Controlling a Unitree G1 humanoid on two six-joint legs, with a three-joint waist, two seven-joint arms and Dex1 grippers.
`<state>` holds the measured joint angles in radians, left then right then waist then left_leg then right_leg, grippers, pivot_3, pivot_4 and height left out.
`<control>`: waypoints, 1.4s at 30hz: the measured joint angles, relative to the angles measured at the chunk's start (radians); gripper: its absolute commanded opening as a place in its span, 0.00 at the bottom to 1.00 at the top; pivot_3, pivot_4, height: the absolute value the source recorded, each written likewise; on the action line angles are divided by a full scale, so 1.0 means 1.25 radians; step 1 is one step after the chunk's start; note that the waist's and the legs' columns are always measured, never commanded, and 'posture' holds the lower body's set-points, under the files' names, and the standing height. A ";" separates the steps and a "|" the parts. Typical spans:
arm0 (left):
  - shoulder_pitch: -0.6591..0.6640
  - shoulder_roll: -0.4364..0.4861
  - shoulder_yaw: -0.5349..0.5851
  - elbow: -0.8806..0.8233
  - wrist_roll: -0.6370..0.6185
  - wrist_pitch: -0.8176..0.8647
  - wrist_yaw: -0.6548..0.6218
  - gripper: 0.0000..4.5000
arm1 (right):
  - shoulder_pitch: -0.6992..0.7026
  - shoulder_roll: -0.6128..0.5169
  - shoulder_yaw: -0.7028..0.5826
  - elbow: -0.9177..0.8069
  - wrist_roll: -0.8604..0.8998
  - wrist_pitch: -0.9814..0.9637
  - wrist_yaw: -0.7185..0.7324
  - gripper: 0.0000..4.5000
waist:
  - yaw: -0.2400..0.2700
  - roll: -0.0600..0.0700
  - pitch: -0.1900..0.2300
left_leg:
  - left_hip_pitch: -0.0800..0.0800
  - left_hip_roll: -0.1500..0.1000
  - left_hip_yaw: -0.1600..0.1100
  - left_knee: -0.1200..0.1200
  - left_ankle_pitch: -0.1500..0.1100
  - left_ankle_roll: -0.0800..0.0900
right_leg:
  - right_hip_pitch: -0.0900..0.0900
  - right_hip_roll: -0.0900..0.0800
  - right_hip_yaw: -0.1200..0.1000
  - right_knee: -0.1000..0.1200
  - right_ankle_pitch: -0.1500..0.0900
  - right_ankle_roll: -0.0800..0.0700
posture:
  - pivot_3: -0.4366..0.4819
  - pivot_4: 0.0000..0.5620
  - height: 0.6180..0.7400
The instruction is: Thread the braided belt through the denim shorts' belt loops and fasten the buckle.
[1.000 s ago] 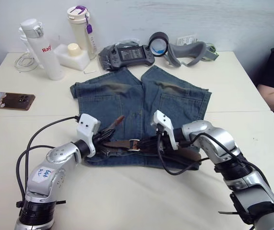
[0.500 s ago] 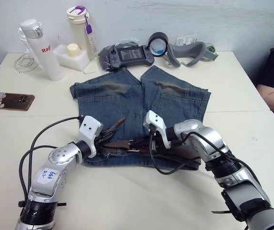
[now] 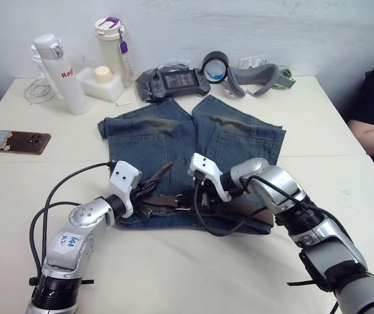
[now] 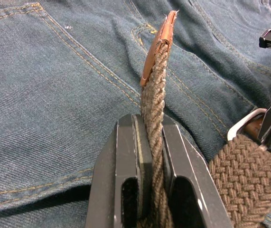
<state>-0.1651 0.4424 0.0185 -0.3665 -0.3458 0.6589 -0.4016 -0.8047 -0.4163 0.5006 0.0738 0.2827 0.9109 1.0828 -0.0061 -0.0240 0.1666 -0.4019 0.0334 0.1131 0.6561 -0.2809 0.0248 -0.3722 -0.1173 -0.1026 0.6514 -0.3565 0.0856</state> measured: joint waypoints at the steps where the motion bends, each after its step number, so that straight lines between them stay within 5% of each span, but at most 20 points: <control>1: -0.009 -0.004 0.001 0.006 -0.002 0.000 -0.004 0.00 | -0.001 0.005 0.006 0.004 -0.009 -0.002 -0.002 0.01 | 0.000 0.000 -0.003 | 0.002 0.000 0.000 -0.001 0.000 0.000 | 0.002 0.000 0.000 0.000 0.000 0.000 | 0.48 0.27 1.00; 9: -0.108 -0.036 0.008 0.070 -0.056 0.003 -0.061 0.00 | -0.006 0.055 0.052 0.045 -0.073 -0.050 -0.006 0.01 | -0.022 0.005 -0.020 | 0.022 0.002 0.000 -0.011 -0.006 -0.004 | 0.021 0.002 -0.001 -0.013 -0.001 -0.001 | 0.48 0.27 1.00; 17: -0.303 -0.079 -0.077 0.299 -0.066 0.021 -0.192 0.00 | -0.006 0.097 0.124 0.105 -0.200 -0.222 -0.009 0.01 | -0.032 0.011 -0.038 | 0.048 0.003 0.003 -0.023 -0.012 -0.011 | 0.042 0.003 -0.001 -0.023 -0.004 -0.005 | 0.48 0.27 1.00; 29: -0.576 -0.151 -0.106 0.754 -0.004 -0.008 -0.342 0.00 | -0.005 0.109 0.116 0.105 -0.264 -0.261 0.006 0.01 | -0.030 0.013 -0.036 | 0.047 0.003 0.002 -0.022 -0.012 -0.012 | 0.039 0.003 0.000 -0.020 -0.005 -0.006 | 0.48 0.27 1.00; 33: -0.736 -0.202 -0.087 0.847 -0.001 -0.059 -0.357 0.00 | -0.004 0.118 0.114 0.106 -0.291 -0.261 0.009 0.01 | -0.019 0.008 -0.037 | 0.046 0.003 0.001 -0.021 -0.012 -0.012 | 0.039 0.003 -0.001 -0.021 -0.004 -0.006 | 0.48 0.27 1.00; 35: -0.800 -0.215 -0.084 0.931 0.009 -0.066 -0.361 0.00 | -0.004 0.122 0.114 0.115 -0.311 -0.261 0.000 0.01 | -0.021 0.015 -0.040 | 0.047 0.003 0.002 -0.022 -0.014 -0.011 | 0.040 0.002 0.000 -0.023 -0.004 -0.005 | 0.48 0.27 1.00; 42: -0.881 -0.221 -0.041 1.130 0.029 -0.093 -0.342 0.00 | -0.007 0.149 0.095 0.166 -0.321 -0.303 0.011 0.01 | -0.022 0.017 -0.036 | 0.049 0.003 0.001 -0.024 -0.011 -0.013 | 0.039 0.003 -0.001 -0.020 -0.005 -0.006 | 0.48 0.27 1.00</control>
<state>-1.2660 0.1665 -0.0332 1.0460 -0.3095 0.5421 -0.8287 -0.8134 -0.2299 0.6197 0.2810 -0.1182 0.5321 1.0959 -0.0336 -0.0026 0.1217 -0.3412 0.0369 0.1140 0.6266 -0.2951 0.0083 -0.3235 -0.1132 -0.1035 0.6268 -0.3626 0.0777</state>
